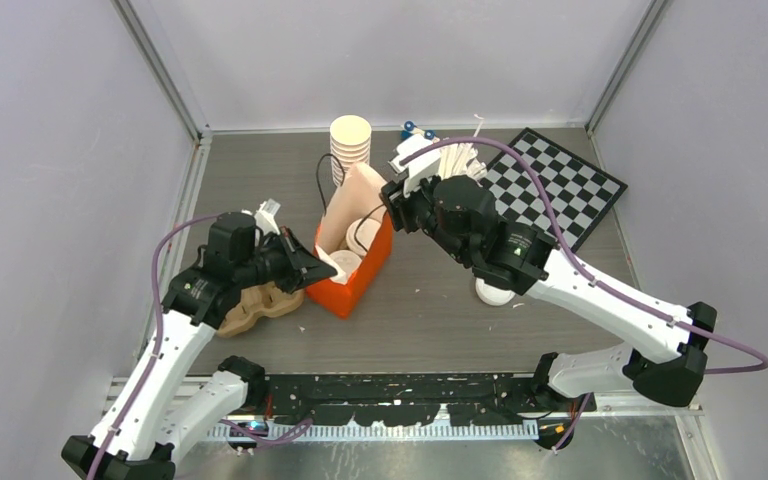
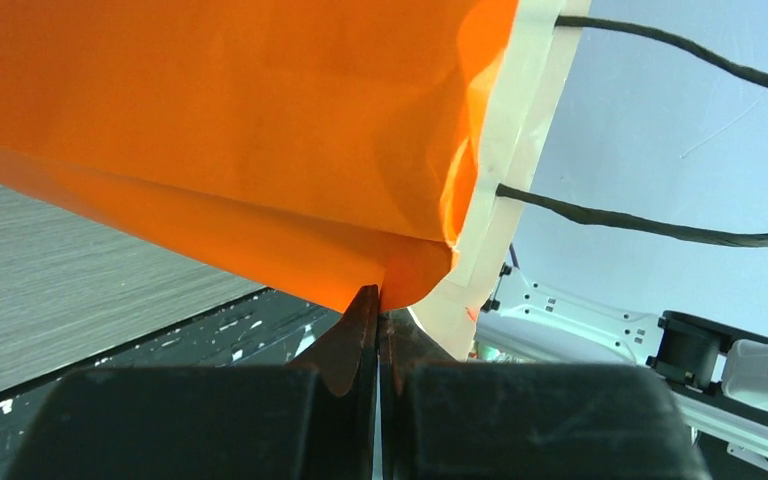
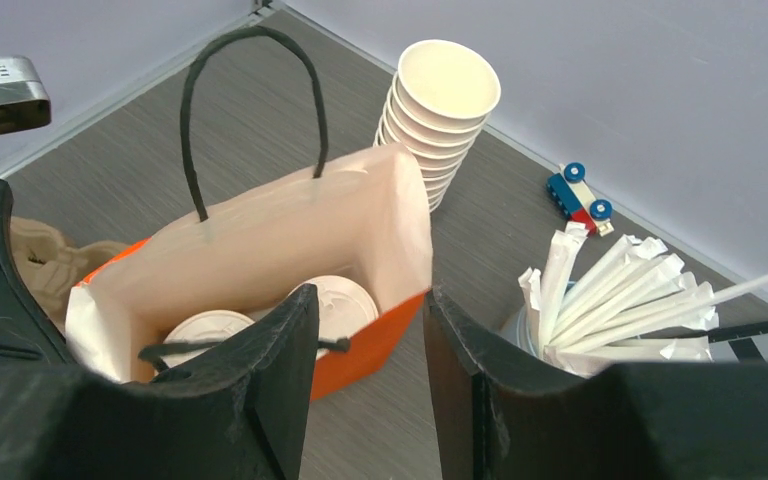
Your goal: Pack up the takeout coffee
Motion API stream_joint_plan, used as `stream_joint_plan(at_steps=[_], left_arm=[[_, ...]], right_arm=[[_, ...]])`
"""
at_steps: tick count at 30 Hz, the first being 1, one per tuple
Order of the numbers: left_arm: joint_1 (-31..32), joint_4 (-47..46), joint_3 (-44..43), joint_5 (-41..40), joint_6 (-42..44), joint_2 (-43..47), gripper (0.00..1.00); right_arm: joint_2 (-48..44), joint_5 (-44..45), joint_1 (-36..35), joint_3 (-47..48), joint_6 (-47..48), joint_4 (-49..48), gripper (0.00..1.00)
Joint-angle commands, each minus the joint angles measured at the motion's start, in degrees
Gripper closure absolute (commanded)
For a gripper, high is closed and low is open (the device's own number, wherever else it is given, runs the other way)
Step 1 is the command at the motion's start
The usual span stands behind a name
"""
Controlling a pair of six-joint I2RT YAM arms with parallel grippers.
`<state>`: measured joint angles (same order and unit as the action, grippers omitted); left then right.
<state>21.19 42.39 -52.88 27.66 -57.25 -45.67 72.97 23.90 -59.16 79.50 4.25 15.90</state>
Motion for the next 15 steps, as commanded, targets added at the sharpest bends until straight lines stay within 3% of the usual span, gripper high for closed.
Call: stream_joint_plan(at_steps=[1,7,15], left_arm=[[-0.2,-4.2,1.5,-2.3,-2.3,0.7,1.0],[-0.2,-4.3,2.8,-3.4,-4.0,1.6,0.99],[-0.1,-0.5,2.0,-6.6,-3.7,4.2,0.86]], right_arm=[[-2.9,2.7,0.1,1.9,-2.4,0.8,0.52],[-3.6,5.0,0.2,2.1,-3.6,3.1,0.52],[-3.4,7.7,0.3,2.6,-9.1,6.3,0.51]])
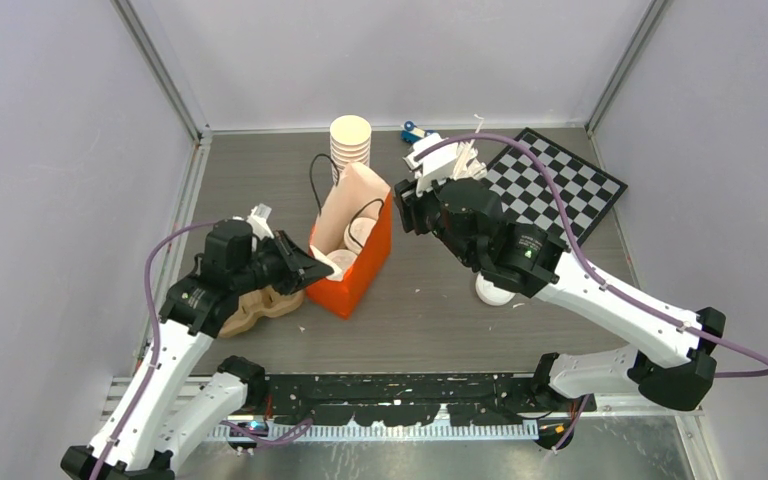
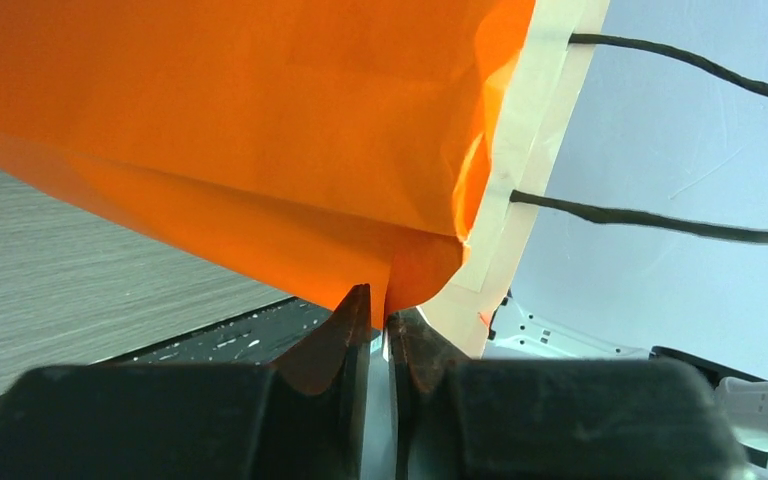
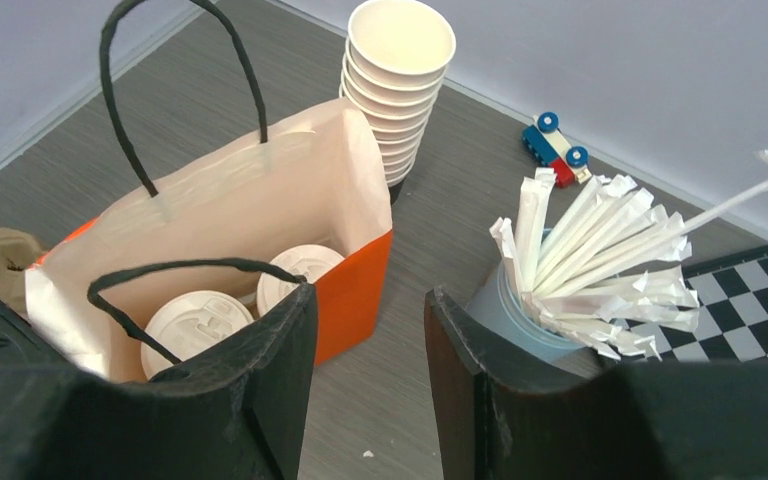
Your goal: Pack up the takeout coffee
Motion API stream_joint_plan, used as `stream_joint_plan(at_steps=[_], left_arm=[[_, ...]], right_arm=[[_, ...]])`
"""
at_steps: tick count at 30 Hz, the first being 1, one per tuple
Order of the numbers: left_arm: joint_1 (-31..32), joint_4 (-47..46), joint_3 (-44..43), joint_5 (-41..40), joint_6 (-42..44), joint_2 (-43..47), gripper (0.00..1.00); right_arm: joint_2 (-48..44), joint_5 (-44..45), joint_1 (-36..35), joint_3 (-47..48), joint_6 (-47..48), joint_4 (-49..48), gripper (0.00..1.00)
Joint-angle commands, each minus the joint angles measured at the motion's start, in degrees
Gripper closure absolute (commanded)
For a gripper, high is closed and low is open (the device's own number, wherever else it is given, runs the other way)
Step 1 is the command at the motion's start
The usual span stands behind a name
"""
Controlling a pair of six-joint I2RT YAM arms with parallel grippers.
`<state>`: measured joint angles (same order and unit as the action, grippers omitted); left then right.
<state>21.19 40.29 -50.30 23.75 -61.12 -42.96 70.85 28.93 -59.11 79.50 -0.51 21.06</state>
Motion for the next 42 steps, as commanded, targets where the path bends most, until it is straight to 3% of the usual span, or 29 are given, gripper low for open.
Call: stream_joint_plan(at_steps=[1,11,21,30,33,34,35,38,42], left_arm=[[-0.2,1.9,-0.7,-3.0,0.3,1.7,0.86],[-0.2,6.6,-4.9,-5.6,5.1,1.7,0.67],[-0.2,16.8,-15.9,-10.7,18.5,-1.5,0.55],[-0.2,19.1,-26.4,-11.0,29.6,-3.2,0.4],[-0.2,22.8,-30.2,-12.3,34.6,-4.5,0.18],[-0.2,23.9,-30.8,-12.6,35.6,-4.5,0.04],[-0.2,24.6,-31.2,-13.0,36.5,-4.4,0.01],[-0.2,25.4,-30.7,-13.7,37.5,-2.9,0.0],[-0.2,26.1,-29.8,-14.6,37.2,-1.2,0.0]], right_arm=[[-1.0,2.9,0.2,3.0,-5.1,1.7,0.51],[-0.3,4.0,0.5,5.4,-8.9,5.3,0.5],[4.9,5.0,2.9,12.6,-25.3,15.7,0.44],[13.2,3.6,16.8,23.9,-25.9,27.2,0.37],[15.8,2.3,22.9,26.3,-22.2,29.4,0.42],[16.6,1.7,24.9,27.1,-21.4,30.2,0.44],[17.4,0.8,26.7,27.7,-20.9,30.9,0.46],[18.8,-5.6,30.9,27.7,-18.7,30.8,0.46],[19.8,-6.4,31.9,28.9,-16.3,31.3,0.29]])
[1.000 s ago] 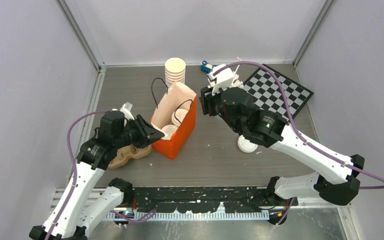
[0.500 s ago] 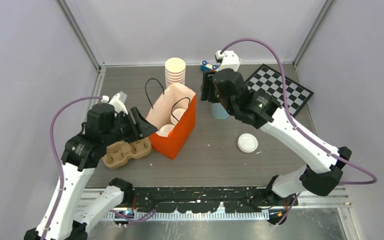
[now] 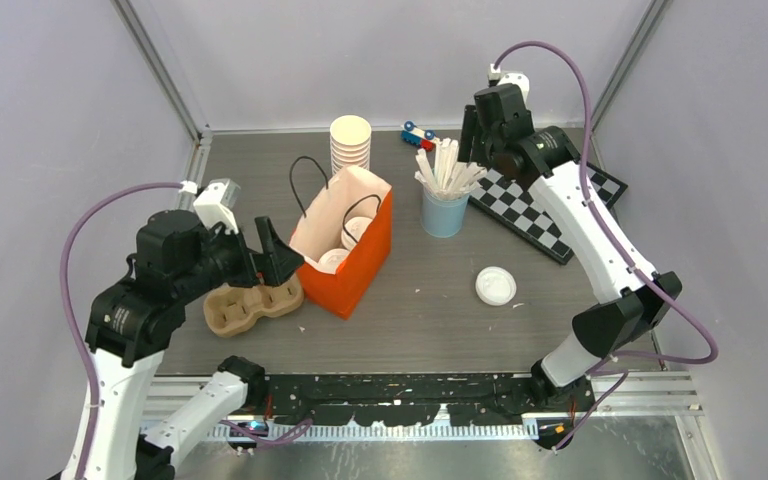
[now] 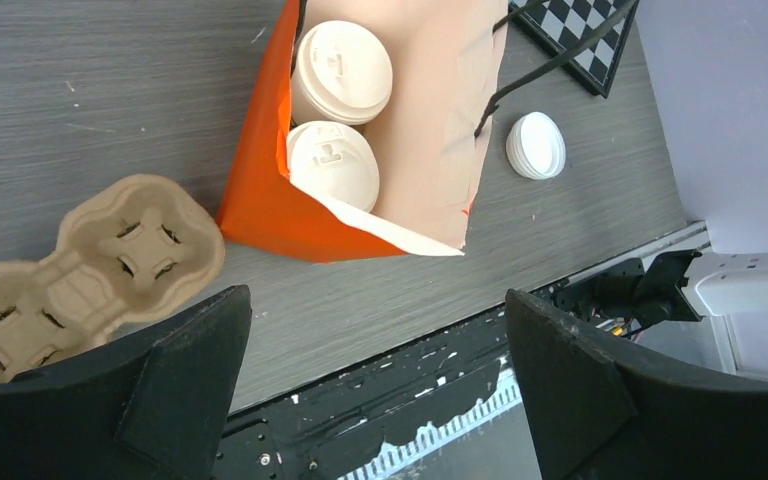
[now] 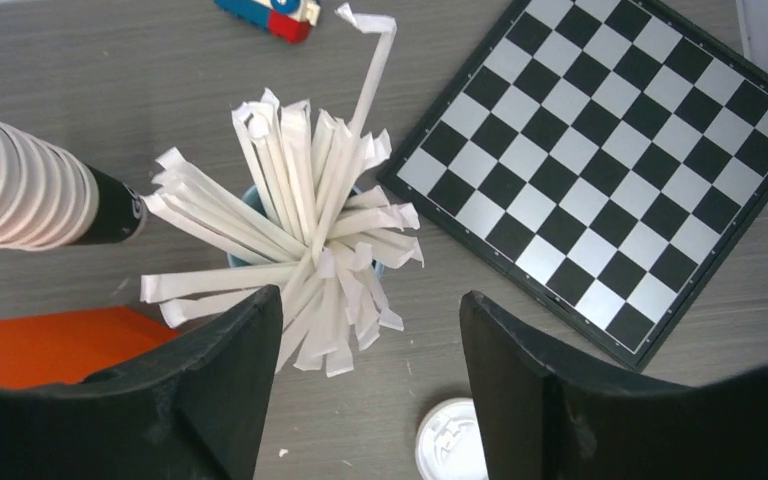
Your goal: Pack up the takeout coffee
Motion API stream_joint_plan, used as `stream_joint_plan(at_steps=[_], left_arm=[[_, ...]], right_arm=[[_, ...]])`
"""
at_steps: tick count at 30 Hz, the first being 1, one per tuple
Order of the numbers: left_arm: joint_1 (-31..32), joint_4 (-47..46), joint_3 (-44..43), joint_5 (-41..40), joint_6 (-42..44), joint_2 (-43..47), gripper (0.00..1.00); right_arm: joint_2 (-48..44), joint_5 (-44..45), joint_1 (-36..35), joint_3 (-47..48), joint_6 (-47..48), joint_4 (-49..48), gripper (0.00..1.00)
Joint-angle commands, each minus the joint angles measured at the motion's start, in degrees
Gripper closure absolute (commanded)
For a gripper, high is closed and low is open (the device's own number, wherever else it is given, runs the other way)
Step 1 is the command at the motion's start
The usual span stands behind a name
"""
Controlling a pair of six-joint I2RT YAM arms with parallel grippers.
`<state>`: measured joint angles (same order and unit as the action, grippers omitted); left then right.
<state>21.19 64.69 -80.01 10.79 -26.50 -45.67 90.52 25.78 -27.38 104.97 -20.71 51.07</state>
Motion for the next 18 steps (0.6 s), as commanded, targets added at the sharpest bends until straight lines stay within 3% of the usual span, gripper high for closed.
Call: stream_joint_plan(at_steps=[1,6,9,18], left_arm=[[-0.2,1.5,0.4,-1.4,2.4,1.9,0.0],[-0.2,0.8,3.0,-0.5,1.5,2.5,0.0],[-0.2,0.6,3.8,-0.1,0.8,2.7,0.0],[-0.2,0.9,3.9,-1.4,-0.6,3.4,0.0]], right_arm=[[0.4,-1.9,0.6,3.4,3.9,1.3,0.27],[0.2,-0.7,4.7,-2.1,7.6,-11.4,0.25],[3.5,-2.5,6.7,-0.8,8.0,-15.7,0.25],[12.2,-6.0,7.8,5.3,8.5,-20.3,0.39]])
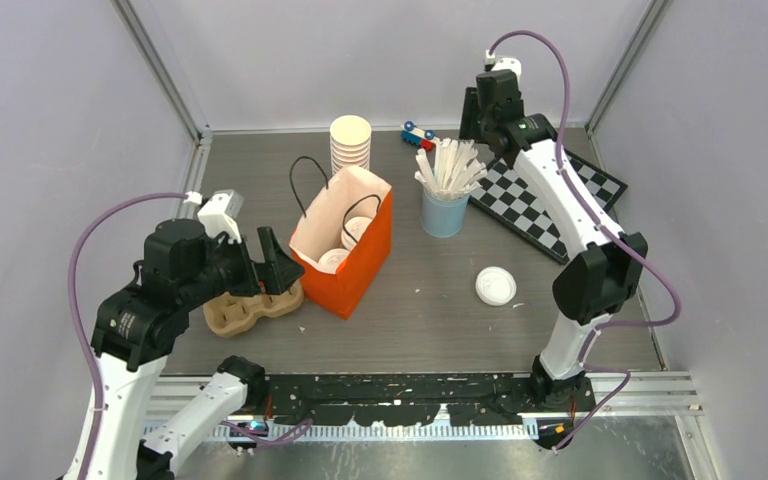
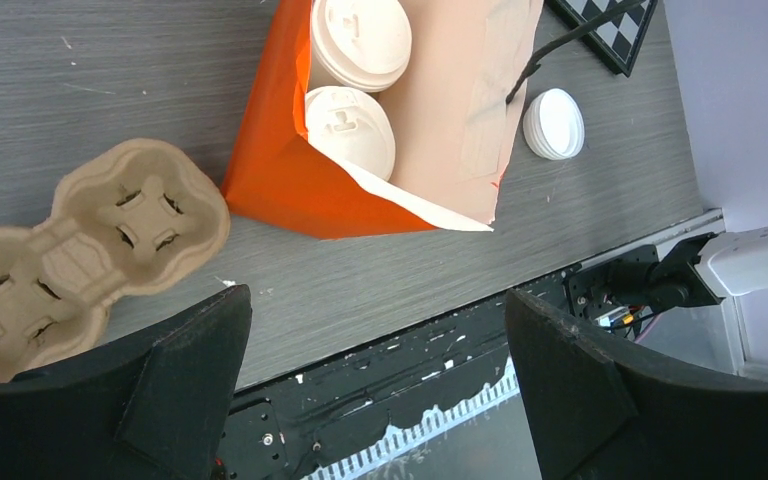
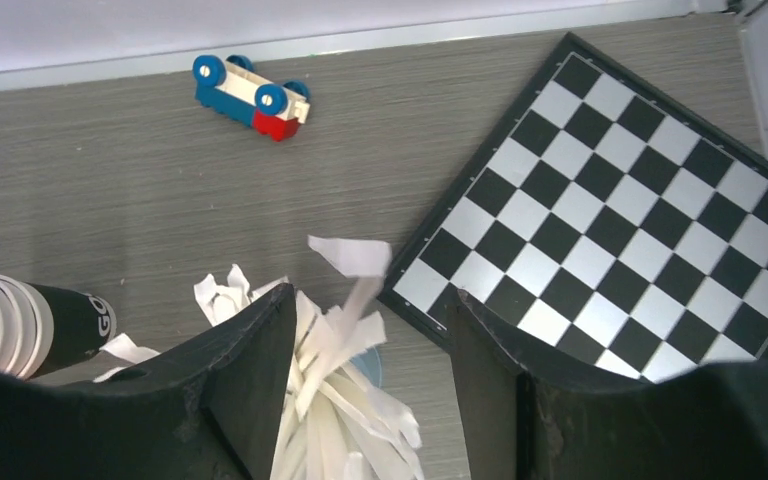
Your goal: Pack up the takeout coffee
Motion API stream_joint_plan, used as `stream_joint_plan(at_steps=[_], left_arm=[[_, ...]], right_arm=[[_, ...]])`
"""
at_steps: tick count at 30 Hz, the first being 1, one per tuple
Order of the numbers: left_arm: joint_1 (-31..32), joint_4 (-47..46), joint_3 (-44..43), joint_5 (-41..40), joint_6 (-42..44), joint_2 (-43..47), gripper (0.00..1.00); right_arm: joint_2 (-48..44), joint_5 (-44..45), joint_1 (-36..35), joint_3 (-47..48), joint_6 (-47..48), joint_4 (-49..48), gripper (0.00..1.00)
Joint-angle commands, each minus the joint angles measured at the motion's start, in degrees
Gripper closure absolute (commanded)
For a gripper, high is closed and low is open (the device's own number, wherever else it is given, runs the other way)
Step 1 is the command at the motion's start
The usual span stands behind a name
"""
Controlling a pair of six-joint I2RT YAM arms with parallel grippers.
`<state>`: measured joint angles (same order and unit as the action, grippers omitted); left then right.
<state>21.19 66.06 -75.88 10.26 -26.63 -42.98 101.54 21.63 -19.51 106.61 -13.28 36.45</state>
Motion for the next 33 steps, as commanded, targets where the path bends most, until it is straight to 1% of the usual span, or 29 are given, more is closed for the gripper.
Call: stream_joint_plan(at_steps=[1,3,4,6,8,10,12,13,16,18,22,28,33], left_arm=[[-0.2,-0.4,-0.3,-1.2,-0.5,0.8,0.0],[-0.2,-0.3,-0.3,-1.5,-0.5,1.0,0.0],[-0.2,-0.3,-0.3,-1.7,-0.5,1.0,0.0],[-0.2,-0.2,-0.5,-2.2,-0.5,1.1,0.0],[-0.2,-0.1,-0.7,-2.6,-0.6,1.1,0.0],[-0.2,-0.1,-0.5,-3.3,-0.6,1.3,0.0],[-0.2,-0.3,-0.2,-3.8,-0.8,1.5,0.0],[-0.2,-0.4,-0.1,-4.1,-1.1,1.7,0.0],[-0.2,-1.3,-0.3,-5.3,-1.5,2.3,0.0],[-0.2,-1.5,-0.4,-6.2,-1.5,2.4,0.0],[-0.2,-1.4,-0.1,-6.8,-1.3,2.0,0.0],[-0.2,-1.9,0.4,-7.4,-1.2,1.2,0.0],[-0.2,-2.0,0.4,-8.0,-1.4,0.3,0.0]], right_arm=[[2.2,-1.7,0.1,4.8,1.0,-5.5,0.4],[4.2,-1.3,0.3,7.1,1.2,-4.6,0.43],[5.0,-1.1,0.3,8.2,1.6,-4.0,0.5],[5.6,-0.9,0.3,9.8,2.0,-3.3,0.7],[4.9,-0.8,0.3,10.5,2.4,-3.2,0.84],[3.9,-0.9,0.3,11.5,2.8,-2.5,0.92],[3.3,-1.4,0.4,13.7,3.3,0.7,0.98],[3.1,-1.3,0.3,15.3,3.4,2.6,0.99],[1.4,-1.0,0.3,19.2,3.5,7.0,1.0],[-0.4,-1.9,0.3,19.5,3.6,7.9,1.0],[-4.5,-4.9,0.3,18.1,4.1,6.1,1.0],[-6.8,-6.1,0.3,24.8,4.0,4.9,0.98],[-9.7,-8.0,0.3,26.2,-1.0,2.3,0.97]])
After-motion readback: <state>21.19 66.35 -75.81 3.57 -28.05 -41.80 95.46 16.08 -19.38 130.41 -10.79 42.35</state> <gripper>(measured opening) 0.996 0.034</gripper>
